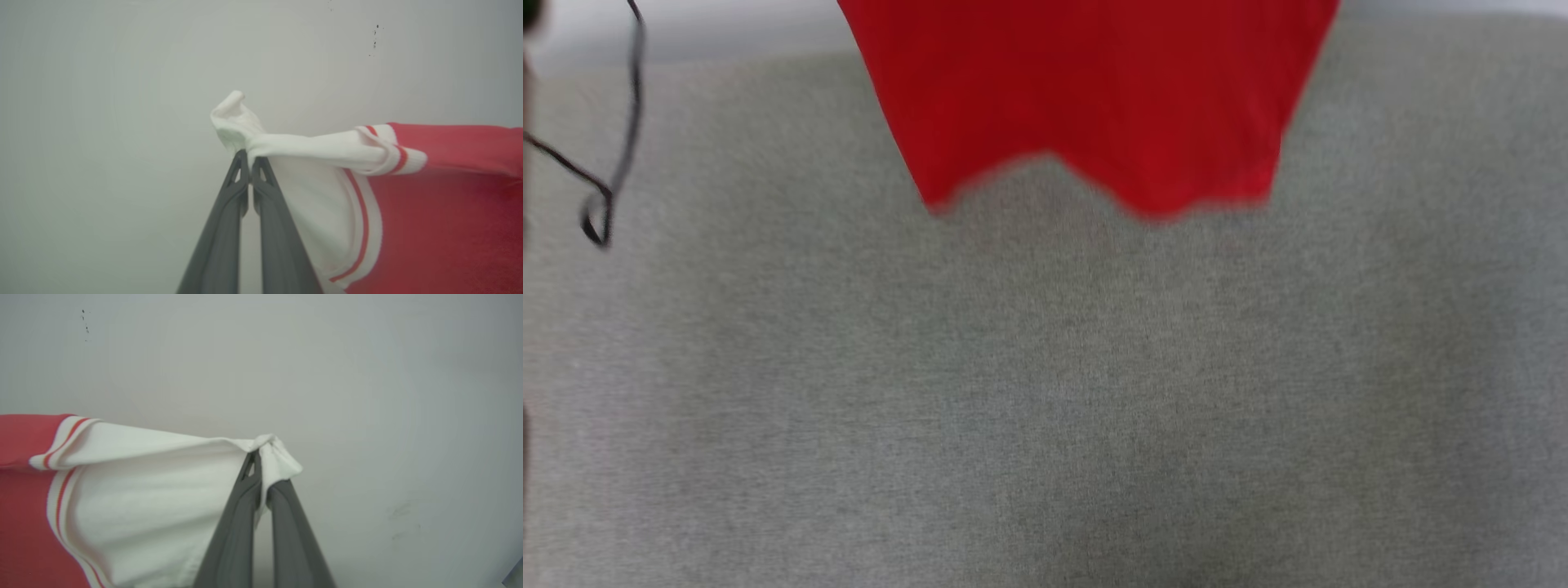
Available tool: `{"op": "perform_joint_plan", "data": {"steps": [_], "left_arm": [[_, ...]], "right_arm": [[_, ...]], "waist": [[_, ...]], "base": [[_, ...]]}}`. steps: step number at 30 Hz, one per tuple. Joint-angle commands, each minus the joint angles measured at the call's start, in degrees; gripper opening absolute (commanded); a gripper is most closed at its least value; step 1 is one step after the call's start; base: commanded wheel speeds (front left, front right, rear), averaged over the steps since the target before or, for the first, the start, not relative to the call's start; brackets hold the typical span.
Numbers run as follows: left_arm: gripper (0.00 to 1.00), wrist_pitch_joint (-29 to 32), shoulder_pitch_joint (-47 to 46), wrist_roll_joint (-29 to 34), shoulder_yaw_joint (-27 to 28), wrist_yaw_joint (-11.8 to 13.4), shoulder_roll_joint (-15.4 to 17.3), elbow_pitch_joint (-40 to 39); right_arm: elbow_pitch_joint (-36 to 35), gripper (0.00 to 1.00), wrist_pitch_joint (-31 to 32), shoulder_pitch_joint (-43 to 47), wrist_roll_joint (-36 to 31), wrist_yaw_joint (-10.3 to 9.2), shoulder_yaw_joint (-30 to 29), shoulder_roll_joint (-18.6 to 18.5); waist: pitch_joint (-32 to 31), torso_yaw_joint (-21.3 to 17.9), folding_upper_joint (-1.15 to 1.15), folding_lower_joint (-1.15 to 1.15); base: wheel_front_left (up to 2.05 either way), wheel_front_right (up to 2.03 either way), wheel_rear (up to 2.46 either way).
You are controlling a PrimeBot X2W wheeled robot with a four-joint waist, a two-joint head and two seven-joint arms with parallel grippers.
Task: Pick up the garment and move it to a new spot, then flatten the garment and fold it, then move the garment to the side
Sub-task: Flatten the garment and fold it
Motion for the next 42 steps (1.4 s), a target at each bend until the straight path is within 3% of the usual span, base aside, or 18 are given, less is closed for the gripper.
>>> {"op": "perform_joint_plan", "data": {"steps": [1, 13, 22, 28, 34, 42], "left_arm": [[0.00, -1.3, -2.2, 0.0, 0.9, -0.1, 1.2, 1.0], [0.00, -9.8, -16.8, 1.2, 1.6, -3.1, 0.8, 4.6], [0.00, -11.1, -18.2, 0.2, 0.8, -4.4, -1.6, 8.9], [0.00, -13.0, -16.3, -1.2, 0.6, -5.5, -4.1, 12.6], [0.00, -14.5, -8.8, -3.3, 1.1, -6.4, -5.9, 14.5], [0.00, -14.8, 11.9, -5.2, 4.0, -6.8, -6.2, 9.7]], "right_arm": [[0.7, 0.00, -2.4, -2.4, 0.0, -0.14, -0.5, 0.3], [5.5, 0.00, -14.7, -16.9, 1.1, -0.12, 4.9, 1.6], [10.1, 0.00, -16.1, -19.2, 3.1, -0.10, 11.6, 4.5], [13.2, 0.00, -16.3, -17.8, 5.3, -0.10, 15.2, 4.5], [14.4, 0.00, -17.1, -10.6, 9.4, -0.10, 20.3, 3.9], [8.9, 0.00, -16.8, 8.8, 15.9, -0.10, 25.3, 0.0]], "waist": [[4.0, -0.8, 0.00, 0.00], [15.4, -1.3, 0.00, 0.00], [21.6, -1.3, 0.00, 0.00], [22.6, 0.1, 0.00, 0.00], [17.8, 0.8, 0.00, 0.00], [6.4, 2.2, 0.00, 0.00]], "base": [[0.00, 0.00, 0.00], [0.00, 0.00, 0.00], [0.00, 0.00, 0.00], [0.00, 0.00, 0.00], [0.00, 0.00, 0.00], [0.00, 0.00, 0.00]]}}
